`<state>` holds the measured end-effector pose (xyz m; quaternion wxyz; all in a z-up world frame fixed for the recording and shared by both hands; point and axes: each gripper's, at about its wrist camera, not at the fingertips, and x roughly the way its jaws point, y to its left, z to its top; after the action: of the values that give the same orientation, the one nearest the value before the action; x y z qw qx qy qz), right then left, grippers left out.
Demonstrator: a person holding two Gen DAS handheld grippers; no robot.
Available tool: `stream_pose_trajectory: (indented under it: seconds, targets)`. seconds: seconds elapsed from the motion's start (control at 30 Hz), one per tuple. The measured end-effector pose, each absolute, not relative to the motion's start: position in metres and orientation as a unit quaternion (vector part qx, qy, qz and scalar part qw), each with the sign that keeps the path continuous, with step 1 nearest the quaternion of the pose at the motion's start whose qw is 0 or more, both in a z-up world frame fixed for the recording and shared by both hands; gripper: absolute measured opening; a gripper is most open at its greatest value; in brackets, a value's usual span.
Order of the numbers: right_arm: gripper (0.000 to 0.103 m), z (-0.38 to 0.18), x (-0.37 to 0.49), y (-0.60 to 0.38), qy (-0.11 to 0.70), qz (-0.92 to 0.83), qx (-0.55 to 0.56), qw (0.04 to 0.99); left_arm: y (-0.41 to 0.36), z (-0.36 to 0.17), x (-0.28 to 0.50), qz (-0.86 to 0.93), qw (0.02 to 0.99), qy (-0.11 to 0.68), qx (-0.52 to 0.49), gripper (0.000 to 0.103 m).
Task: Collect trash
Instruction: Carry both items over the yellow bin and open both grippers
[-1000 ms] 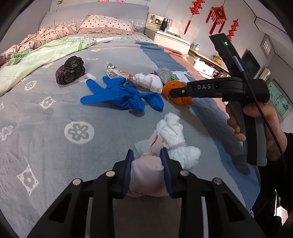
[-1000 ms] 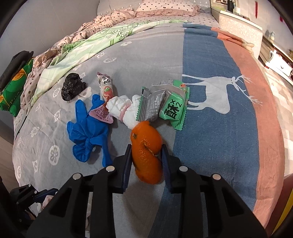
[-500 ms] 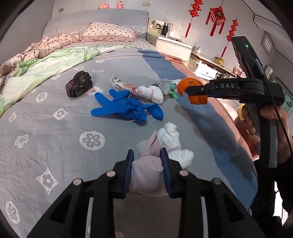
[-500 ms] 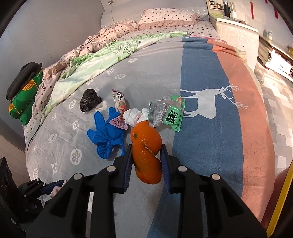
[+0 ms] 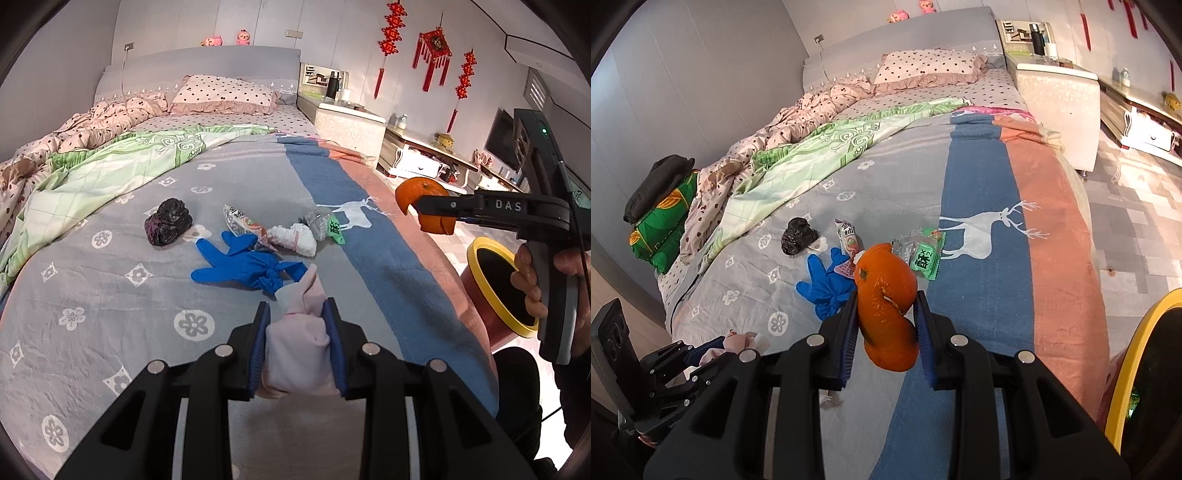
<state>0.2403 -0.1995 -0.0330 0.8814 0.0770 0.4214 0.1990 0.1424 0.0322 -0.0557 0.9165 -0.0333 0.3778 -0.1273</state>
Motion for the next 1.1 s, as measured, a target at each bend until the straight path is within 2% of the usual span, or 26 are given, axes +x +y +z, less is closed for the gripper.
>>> stream_pose_trajectory:
  seconds: [0.47, 1.1]
  targets:
    - [0.028, 0.024, 0.198, -0.275, 0.369, 0.167, 0.103, 0.908, -0.025, -0.008, 0.143, -0.152, 0.928, 0.338, -0.024, 0.028]
    - [0.028, 0.072, 0.147, -0.410, 0.304, 0.091, 0.158, 0.935, -0.147, 0.047, 0.155, -0.233, 0.926, 0.297, 0.010, 0.028]
